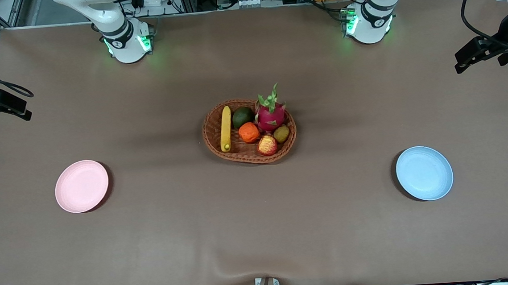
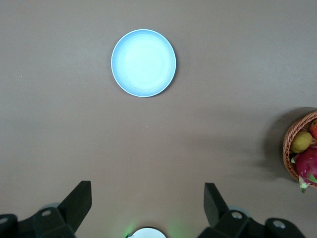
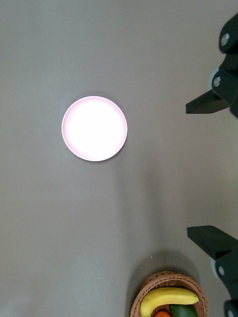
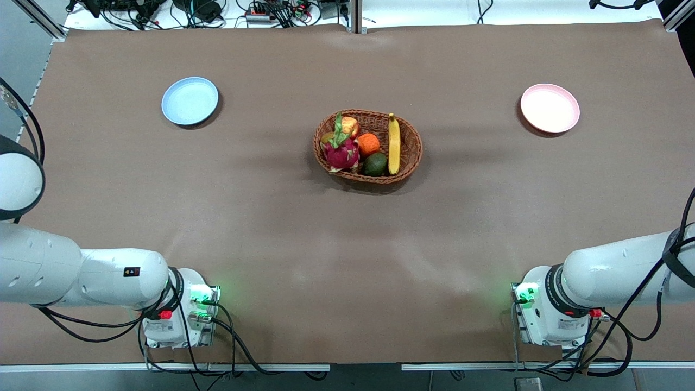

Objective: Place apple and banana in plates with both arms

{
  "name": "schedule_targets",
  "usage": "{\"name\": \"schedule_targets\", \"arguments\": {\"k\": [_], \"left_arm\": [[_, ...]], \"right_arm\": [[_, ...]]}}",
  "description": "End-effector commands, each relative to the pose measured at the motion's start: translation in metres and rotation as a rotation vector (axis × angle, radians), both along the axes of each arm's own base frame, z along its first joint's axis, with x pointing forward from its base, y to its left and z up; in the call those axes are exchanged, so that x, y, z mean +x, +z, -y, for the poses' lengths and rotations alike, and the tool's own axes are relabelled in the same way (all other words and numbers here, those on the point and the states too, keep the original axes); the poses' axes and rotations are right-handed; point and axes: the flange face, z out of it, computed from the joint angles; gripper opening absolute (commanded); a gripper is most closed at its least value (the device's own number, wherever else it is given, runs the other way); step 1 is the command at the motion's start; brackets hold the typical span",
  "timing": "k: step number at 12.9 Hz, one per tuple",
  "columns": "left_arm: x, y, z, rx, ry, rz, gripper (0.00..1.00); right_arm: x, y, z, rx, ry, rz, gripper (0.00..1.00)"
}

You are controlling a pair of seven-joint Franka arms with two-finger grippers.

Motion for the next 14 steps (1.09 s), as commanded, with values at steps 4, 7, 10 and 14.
{"name": "schedule_targets", "arguments": {"k": [4,7,10,14], "left_arm": [[0.008,-0.004,0.003,-0.019,-0.010,-0.010,1.00],[0.010,-0.007,0.005,-0.021,-0.009,-0.013,1.00],[0.013,-0.013,0.006,-0.022,-0.023,-0.028,1.00],[0.019,-0.030,0.025,-0.021,-0.042,-0.058,1.00]], "right_arm": [[0.009,-0.002,0.034,-0.018,-0.045,0.029,1.00],[0.012,-0.003,0.035,-0.018,-0.048,0.044,1.00],[0.011,-0.005,0.041,-0.015,-0.042,0.038,1.00],[0.011,-0.005,0.039,-0.008,-0.037,0.037,1.00]]}}
